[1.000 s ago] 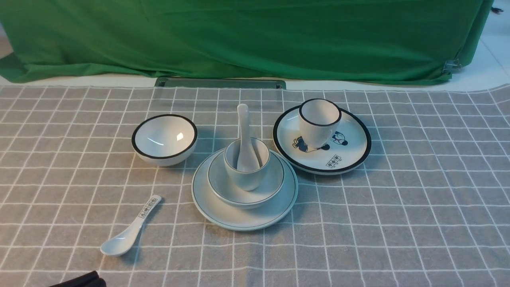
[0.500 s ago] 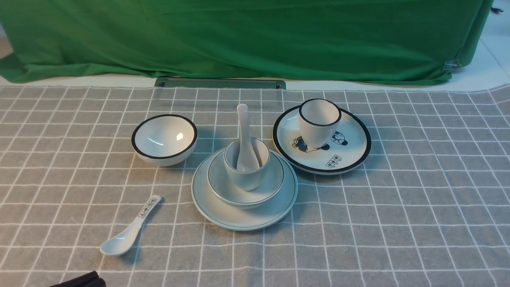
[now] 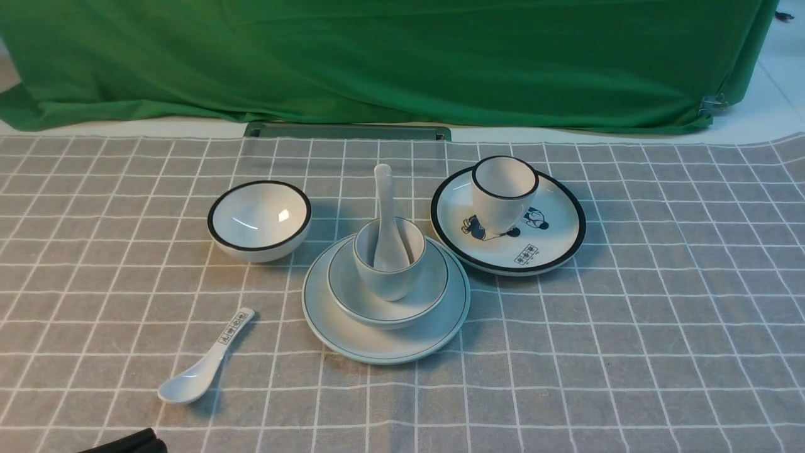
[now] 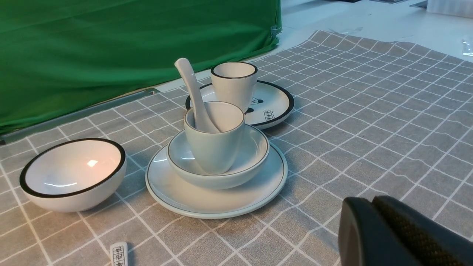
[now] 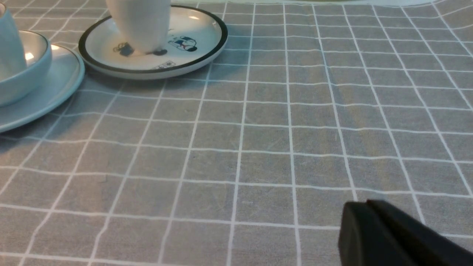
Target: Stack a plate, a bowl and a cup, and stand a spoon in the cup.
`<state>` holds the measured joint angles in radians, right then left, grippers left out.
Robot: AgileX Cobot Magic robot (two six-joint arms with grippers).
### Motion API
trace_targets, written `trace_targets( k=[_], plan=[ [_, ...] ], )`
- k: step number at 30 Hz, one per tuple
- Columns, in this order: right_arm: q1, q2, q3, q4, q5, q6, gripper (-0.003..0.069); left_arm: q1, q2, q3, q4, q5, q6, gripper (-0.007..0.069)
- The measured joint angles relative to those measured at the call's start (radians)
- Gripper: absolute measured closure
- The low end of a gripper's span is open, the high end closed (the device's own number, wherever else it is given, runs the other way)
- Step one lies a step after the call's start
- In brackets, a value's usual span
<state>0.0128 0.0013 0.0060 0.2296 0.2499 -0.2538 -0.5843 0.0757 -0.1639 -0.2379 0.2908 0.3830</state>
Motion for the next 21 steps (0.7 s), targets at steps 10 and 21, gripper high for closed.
trace_targets(
  k=[10,21],
  plan=[
    [0.000,0.000,0.000,0.000,0.000,0.000,0.0592,0.000,0.000,0.000,0.000,0.000,0.000,0.0613],
    [0.000,0.000,0.000,0.000,-0.001,0.000,0.0575,0.000,0.000,0.000,0.000,0.000,0.000,0.0613]
  ],
)
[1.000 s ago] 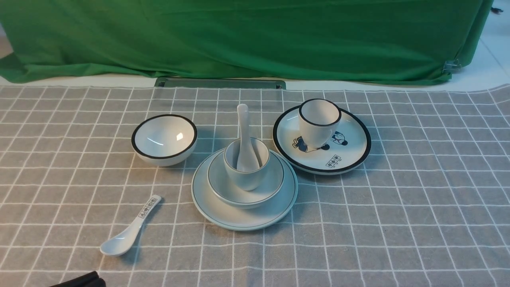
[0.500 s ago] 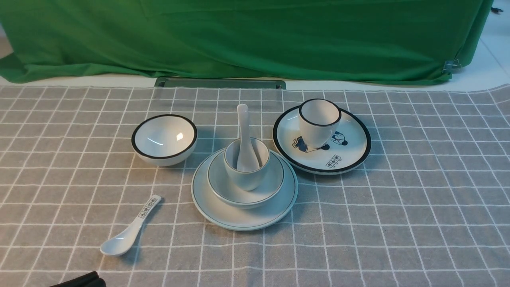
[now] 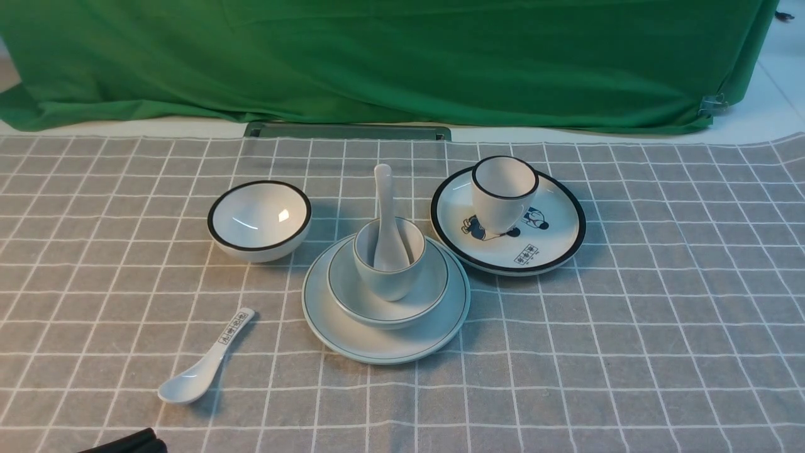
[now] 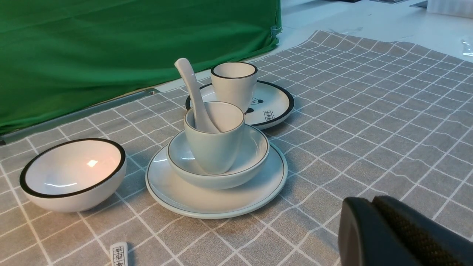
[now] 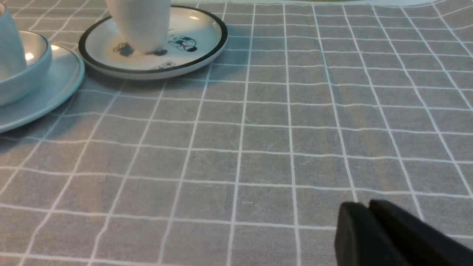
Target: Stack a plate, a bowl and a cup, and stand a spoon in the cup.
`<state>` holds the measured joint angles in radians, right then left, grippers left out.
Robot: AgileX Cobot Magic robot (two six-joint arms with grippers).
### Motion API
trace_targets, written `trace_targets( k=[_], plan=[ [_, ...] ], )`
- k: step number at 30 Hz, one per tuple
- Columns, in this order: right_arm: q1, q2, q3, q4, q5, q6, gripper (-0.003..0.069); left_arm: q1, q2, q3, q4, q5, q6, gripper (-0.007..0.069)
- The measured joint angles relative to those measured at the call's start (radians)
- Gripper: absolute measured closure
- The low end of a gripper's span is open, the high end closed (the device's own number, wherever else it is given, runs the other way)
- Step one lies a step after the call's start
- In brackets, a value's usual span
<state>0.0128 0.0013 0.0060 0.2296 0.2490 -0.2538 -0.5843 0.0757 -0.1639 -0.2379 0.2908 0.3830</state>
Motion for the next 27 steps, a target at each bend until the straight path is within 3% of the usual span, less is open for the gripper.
trace_targets(
  k=[21,27],
  plan=[
    [0.000,0.000,0.000,0.000,-0.003,0.000,0.0530,0.008,0.000,0.000,0.011,-0.006,-0.010,0.0612],
    [0.000,0.000,0.000,0.000,-0.003,0.000,0.0509,0.184,-0.005,0.028,0.034,-0.177,-0.050,0.0612]
  ],
)
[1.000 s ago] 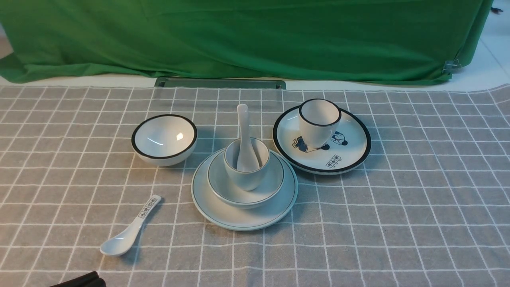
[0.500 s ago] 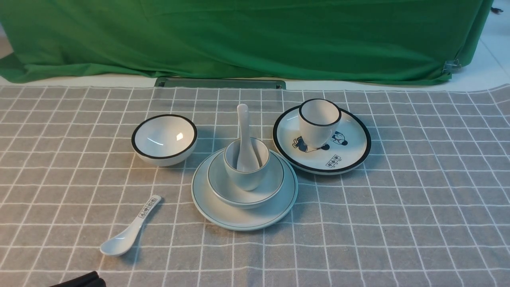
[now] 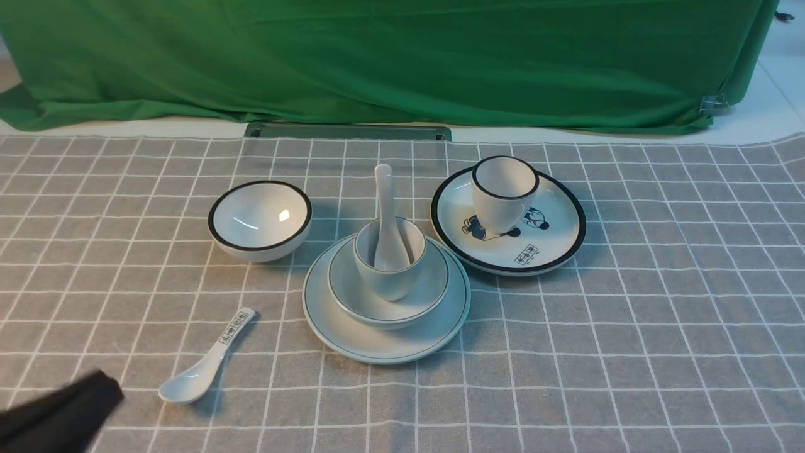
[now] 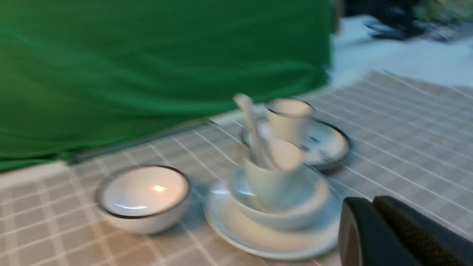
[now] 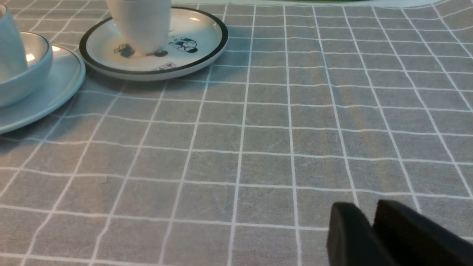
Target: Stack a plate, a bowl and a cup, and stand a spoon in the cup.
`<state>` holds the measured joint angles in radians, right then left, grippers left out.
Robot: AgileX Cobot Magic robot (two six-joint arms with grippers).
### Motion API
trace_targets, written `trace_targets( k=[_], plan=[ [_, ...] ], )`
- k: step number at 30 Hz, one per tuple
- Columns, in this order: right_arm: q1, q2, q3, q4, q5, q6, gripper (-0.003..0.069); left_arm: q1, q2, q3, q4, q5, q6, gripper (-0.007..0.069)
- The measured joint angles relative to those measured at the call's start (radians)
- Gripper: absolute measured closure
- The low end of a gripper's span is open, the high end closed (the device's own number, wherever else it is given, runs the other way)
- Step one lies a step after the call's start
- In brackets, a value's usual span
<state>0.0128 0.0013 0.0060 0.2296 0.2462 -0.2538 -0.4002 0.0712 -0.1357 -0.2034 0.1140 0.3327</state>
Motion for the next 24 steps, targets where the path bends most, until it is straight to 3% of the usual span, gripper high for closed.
trace_targets(
  k=[6,10,16,24],
  plan=[
    [0.000,0.000,0.000,0.000,0.000,0.000,0.0496,0.168,-0.058,0.083,0.000,-0.051,-0.018,0.0612],
    [0.000,0.000,0.000,0.000,0.000,0.000,0.0488,0.273,-0.069,0.139,0.001,-0.043,-0.095,0.0612],
    [0.000,0.000,0.000,0.000,0.000,0.000,0.0482,0.293,-0.070,0.142,0.010,0.118,-0.132,0.0612],
    [0.000,0.000,0.000,0.000,0.000,0.000,0.0469,0.293,-0.070,0.142,0.011,0.128,-0.132,0.0612]
  ],
)
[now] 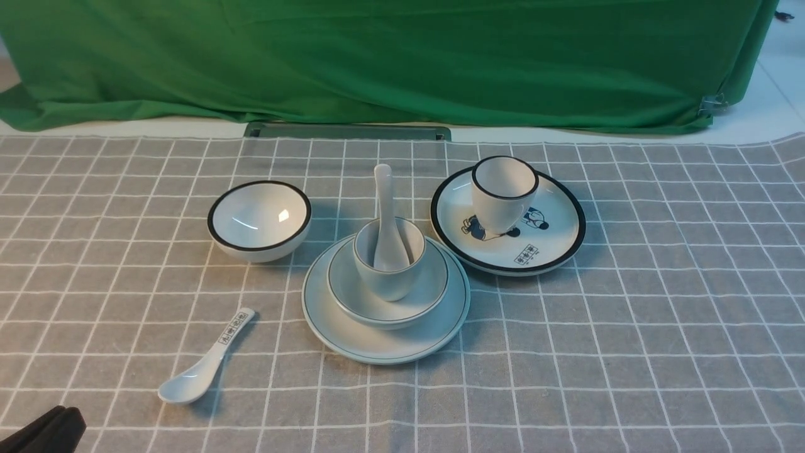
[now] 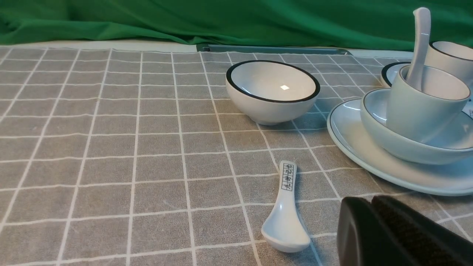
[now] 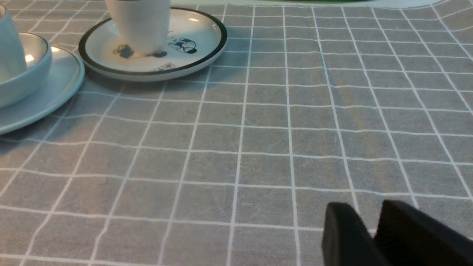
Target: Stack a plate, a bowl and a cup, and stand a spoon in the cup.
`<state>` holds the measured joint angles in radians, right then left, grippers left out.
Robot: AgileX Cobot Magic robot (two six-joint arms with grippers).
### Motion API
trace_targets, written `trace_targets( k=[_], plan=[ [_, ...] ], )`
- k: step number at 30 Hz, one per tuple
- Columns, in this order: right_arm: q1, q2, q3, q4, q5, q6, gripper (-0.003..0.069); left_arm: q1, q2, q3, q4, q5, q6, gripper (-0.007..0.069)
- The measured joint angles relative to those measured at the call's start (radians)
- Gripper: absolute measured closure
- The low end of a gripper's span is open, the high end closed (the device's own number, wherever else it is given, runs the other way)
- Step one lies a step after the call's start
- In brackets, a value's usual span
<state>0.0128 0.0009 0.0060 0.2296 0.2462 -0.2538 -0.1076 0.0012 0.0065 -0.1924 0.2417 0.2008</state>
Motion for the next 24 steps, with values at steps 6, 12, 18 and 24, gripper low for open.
trace_targets(
  k=[6,12,18,24],
  plan=[
    [0.000,0.000,0.000,0.000,0.000,0.000,0.0454,0.000,0.000,0.000,0.000,0.000,0.000,0.0612],
    [0.000,0.000,0.000,0.000,0.000,0.000,0.0445,0.000,0.000,0.000,0.000,0.000,-0.001,0.0612],
    [0.000,-0.001,0.000,0.000,0.000,0.000,0.0431,0.000,0.000,0.000,0.000,0.000,-0.001,0.0612],
    [0.000,0.000,0.000,0.000,0.000,0.000,0.0421,0.007,0.000,0.000,0.000,0.000,-0.001,0.0612]
  ],
)
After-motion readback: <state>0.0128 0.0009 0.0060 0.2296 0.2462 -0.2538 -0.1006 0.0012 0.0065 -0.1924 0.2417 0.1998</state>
